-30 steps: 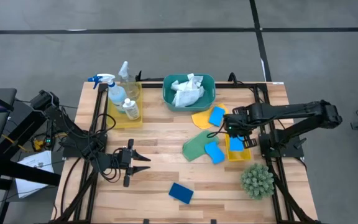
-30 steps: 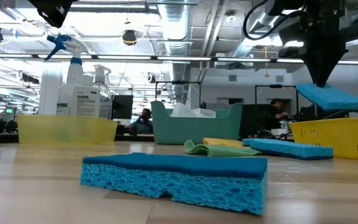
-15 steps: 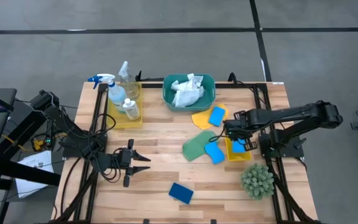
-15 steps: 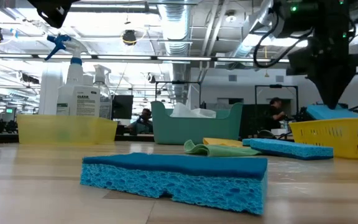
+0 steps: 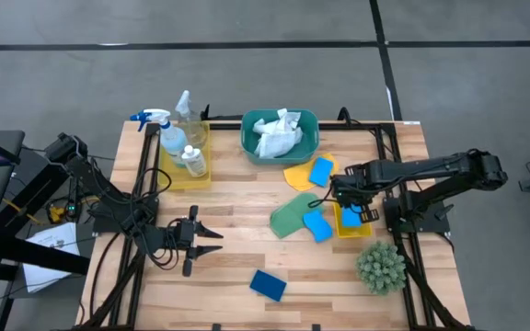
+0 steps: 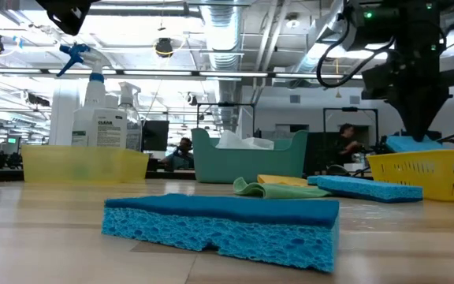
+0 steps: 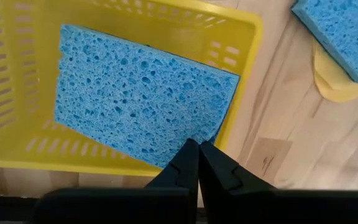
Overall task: Pick & Place Kitchen Items
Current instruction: Put the blue sponge into the right yellow bin
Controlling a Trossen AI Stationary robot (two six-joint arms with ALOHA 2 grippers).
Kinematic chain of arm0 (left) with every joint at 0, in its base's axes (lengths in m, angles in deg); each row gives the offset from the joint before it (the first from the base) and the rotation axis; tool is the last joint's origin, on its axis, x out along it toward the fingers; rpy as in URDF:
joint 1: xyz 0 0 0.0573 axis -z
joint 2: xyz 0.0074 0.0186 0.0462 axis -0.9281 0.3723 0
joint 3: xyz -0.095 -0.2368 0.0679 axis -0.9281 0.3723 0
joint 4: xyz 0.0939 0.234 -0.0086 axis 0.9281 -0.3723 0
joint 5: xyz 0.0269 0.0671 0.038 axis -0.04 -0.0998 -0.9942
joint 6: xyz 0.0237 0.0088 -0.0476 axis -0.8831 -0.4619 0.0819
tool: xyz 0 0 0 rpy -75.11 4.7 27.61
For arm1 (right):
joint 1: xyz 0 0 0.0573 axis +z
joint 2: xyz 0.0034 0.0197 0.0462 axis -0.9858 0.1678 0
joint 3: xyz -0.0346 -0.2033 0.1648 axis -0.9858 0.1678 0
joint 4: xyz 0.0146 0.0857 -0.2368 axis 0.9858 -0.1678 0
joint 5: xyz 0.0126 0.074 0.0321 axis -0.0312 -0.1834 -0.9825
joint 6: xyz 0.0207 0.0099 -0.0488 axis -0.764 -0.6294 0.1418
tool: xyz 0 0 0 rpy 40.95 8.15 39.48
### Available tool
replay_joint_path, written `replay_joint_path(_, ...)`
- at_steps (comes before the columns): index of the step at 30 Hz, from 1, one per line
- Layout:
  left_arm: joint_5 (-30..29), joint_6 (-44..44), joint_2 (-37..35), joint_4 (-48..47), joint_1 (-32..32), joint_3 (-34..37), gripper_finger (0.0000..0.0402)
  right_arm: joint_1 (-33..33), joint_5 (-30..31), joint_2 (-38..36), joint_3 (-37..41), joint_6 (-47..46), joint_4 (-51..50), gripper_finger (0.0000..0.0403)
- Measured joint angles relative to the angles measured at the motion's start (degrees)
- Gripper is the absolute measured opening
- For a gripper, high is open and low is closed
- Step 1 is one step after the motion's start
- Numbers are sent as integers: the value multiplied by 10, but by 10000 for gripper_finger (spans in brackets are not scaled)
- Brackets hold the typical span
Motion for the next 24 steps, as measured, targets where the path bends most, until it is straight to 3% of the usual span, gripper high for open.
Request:
replay_joint_path(18, 1, 0, 0, 0, 0, 0, 122, 2, -18, 0, 0, -19, -2, 0)
replay_joint_path(24, 3, 0, 0, 0, 0, 0, 122, 18, -21, 0, 0, -20, -2, 28)
